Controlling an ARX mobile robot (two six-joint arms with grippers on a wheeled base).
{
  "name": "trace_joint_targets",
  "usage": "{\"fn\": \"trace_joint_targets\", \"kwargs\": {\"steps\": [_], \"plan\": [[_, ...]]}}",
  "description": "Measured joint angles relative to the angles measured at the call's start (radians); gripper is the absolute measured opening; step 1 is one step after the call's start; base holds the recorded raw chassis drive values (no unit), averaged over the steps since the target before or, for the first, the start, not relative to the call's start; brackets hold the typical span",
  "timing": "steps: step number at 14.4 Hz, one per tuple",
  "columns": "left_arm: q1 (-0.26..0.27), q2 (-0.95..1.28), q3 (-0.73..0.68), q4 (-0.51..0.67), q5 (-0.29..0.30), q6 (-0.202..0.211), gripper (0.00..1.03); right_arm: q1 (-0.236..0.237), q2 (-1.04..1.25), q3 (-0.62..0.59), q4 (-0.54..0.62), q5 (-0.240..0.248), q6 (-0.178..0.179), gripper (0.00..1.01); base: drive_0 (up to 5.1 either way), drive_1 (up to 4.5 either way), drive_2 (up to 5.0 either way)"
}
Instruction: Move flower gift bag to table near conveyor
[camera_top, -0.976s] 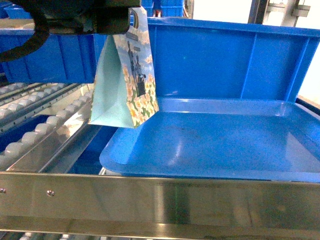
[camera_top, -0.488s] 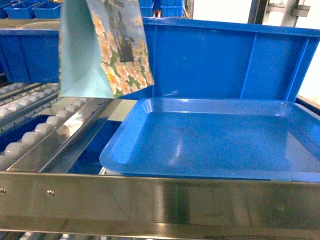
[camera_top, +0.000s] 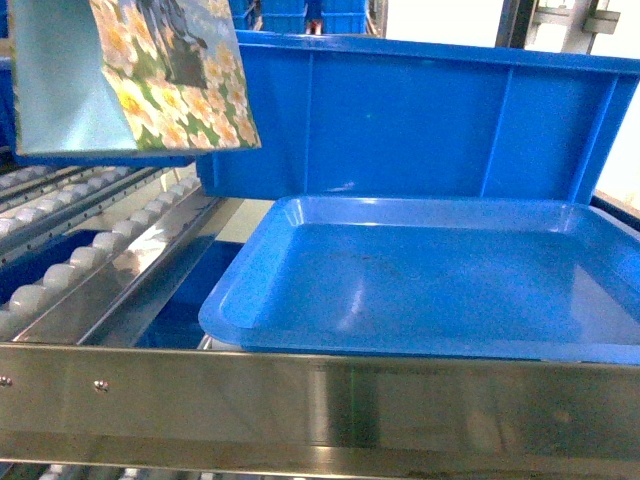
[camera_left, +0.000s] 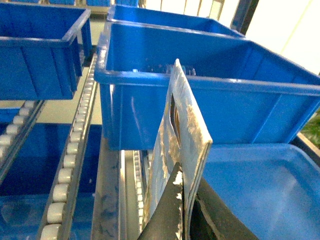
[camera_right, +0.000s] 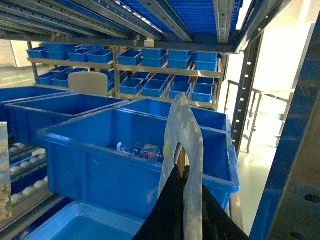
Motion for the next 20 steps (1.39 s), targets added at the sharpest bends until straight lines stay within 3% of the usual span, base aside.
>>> {"fn": "trace_joint_targets", "kwargs": {"steps": [3, 4, 5, 13, 20], "plan": [[0.042, -0.064, -0.008, -0.024, 0.027, 0.006, 0.02, 0.0, 0.0, 0.0, 0.001, 0.0, 0.0, 0.02, 0.0, 0.0, 0.0], [0.149, -0.122, -0.046, -0.058, 0.108, 0.013, 0.02, 0.0, 0.0, 0.0, 0.0, 0.0, 0.0, 0.02, 0.0, 0.0, 0.0], [0.174, -0.177, -0.065, -0.071, 0.122, 0.03, 0.02, 0.0, 0.0, 0.0, 0.001, 0.0, 0.0, 0.02, 0.0, 0.0, 0.0], [0.173, -0.168, -0.069, -0.074, 0.124, 0.034, 0.02, 0.0, 0.006, -0.001, -0.003, 0.0, 0.0, 0.02, -0.9, -3.35, 4.5], [0.172, -0.172, -0.069, -0.072, 0.131, 0.034, 0.02, -0.001, 0.002, -0.001, 0.0, 0.0, 0.0, 0.02, -4.0, -0.21, 4.5]]}}
